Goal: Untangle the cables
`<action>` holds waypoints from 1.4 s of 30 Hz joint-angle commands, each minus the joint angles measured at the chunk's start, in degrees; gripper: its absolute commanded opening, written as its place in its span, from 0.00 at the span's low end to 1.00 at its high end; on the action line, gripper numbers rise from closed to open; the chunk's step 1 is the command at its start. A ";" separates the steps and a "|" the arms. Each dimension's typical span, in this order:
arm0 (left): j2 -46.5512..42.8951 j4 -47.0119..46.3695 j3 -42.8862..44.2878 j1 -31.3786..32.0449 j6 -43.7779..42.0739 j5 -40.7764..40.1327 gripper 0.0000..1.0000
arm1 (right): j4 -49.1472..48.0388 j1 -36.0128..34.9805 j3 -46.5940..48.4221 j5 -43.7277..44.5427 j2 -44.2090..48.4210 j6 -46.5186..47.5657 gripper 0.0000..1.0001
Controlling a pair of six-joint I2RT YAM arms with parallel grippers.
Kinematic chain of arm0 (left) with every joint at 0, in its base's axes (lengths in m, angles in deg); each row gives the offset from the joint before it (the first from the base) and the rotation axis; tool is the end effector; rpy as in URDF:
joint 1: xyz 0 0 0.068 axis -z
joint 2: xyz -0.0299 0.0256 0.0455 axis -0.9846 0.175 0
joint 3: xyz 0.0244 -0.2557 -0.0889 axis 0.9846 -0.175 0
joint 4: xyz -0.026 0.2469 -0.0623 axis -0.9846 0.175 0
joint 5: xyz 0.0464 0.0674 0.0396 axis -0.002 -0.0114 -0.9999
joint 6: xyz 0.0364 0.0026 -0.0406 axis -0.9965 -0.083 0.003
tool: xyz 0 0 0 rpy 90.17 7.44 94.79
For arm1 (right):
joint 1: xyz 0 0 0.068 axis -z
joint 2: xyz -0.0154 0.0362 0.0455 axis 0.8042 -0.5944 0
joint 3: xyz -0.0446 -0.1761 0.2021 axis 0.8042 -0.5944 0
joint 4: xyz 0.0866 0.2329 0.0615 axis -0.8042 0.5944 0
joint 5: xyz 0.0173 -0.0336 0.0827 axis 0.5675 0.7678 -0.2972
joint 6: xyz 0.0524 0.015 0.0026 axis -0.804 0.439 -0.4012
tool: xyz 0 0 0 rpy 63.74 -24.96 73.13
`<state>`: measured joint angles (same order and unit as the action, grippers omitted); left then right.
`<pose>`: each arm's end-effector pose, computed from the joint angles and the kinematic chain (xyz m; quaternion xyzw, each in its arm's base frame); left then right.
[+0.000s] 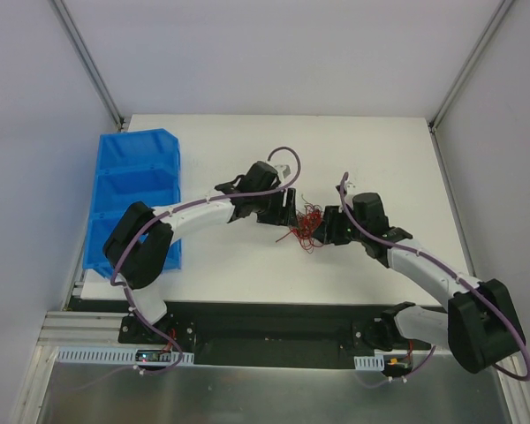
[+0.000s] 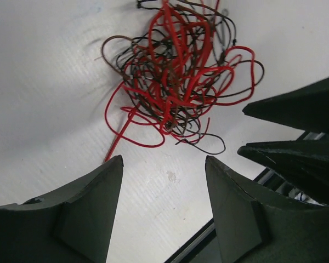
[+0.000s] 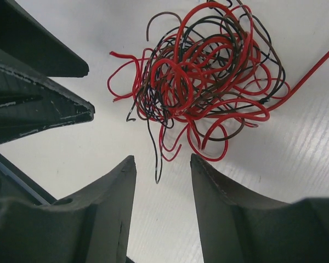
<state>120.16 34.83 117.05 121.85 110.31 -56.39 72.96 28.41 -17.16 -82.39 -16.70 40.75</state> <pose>0.2802 -0.2674 0.2292 0.1848 0.8725 -0.3635 0.2692 0.2125 0.1116 0.2124 -0.2171 0.8489 0.2504 0.4117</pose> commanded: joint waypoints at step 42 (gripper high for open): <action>-2.48 -0.50 0.80 -0.10 30.98 -3.93 0.00 | -4.76 -6.25 2.84 14.14 -6.26 -10.11 0.76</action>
<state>123.46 41.08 119.91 120.52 147.62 -64.72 67.52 23.93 -19.58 -77.06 -19.30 36.16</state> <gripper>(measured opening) 0.006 0.758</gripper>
